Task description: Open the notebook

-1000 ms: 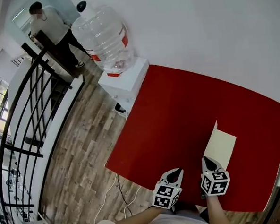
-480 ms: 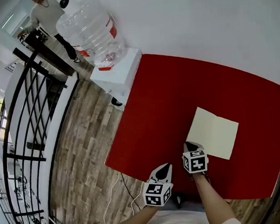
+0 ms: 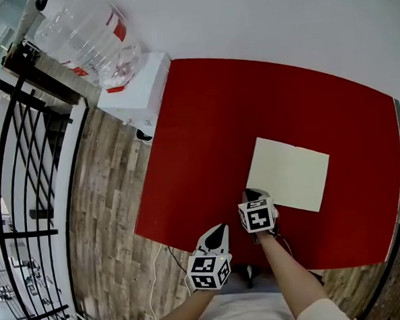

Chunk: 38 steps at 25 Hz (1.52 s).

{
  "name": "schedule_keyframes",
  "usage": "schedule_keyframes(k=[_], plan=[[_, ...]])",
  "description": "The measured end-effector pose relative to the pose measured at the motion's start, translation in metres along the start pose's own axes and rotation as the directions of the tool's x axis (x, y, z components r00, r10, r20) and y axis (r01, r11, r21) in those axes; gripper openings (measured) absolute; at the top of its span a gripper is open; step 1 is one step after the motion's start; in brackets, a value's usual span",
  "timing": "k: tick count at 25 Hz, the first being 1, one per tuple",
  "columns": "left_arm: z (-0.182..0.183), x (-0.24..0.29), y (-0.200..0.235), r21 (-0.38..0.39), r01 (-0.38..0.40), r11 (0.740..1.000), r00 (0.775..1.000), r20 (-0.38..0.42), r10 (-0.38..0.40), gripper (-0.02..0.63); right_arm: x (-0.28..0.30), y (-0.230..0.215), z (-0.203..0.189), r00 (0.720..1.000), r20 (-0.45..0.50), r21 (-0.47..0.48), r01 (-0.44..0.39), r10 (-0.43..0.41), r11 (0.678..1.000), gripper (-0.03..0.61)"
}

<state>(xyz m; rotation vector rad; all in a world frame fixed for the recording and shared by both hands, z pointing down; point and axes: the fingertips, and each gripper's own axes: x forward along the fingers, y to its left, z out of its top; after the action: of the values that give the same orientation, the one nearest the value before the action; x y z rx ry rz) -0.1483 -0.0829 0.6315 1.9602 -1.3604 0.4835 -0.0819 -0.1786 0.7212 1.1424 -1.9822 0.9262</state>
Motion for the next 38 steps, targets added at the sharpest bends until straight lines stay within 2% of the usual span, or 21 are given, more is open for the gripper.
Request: schedule_keyframes(k=[9, 13, 17, 25, 30, 37, 38], plan=[[-0.005, 0.007, 0.005, -0.007, 0.004, 1.0, 1.0, -0.018, -0.004, 0.006, 0.006, 0.002, -0.003, 0.999, 0.031, -0.015, 0.042, -0.041, 0.999, 0.008], [-0.005, 0.009, 0.008, -0.007, 0.006, 1.0, 1.0, -0.025, -0.006, 0.008, 0.005, 0.007, -0.001, 0.999, 0.047, -0.006, 0.018, -0.017, 1.0, 0.012], [-0.004, 0.011, 0.008, -0.004, 0.01, 1.0, 1.0, -0.029, -0.01, 0.008, 0.005, 0.014, -0.003, 0.998, 0.06, 0.039, -0.03, 0.027, 0.999, 0.086], [-0.005, 0.009, 0.01, -0.005, 0.009, 1.0, 1.0, -0.029, -0.009, 0.008, 0.005, 0.013, -0.002, 0.997, 0.067, 0.054, -0.029, 0.026, 0.998, 0.086], [-0.004, 0.006, 0.011, 0.004, 0.008, 1.0, 1.0, -0.025, -0.007, 0.006, 0.003, 0.013, -0.002, 0.995, 0.073, 0.084, -0.07, 0.064, 0.994, 0.086], [0.007, 0.006, 0.006, 0.03, 0.02, 0.999, 1.0, -0.012, -0.019, 0.008, -0.025, 0.014, 0.01, 0.989, 0.12, 0.074, -0.097, 0.088, 0.993, 0.083], [0.009, 0.007, 0.004, 0.038, 0.023, 0.999, 1.0, -0.009, -0.023, 0.006, -0.03, 0.013, 0.011, 0.988, 0.127, 0.07, -0.094, 0.085, 0.993, 0.064]])
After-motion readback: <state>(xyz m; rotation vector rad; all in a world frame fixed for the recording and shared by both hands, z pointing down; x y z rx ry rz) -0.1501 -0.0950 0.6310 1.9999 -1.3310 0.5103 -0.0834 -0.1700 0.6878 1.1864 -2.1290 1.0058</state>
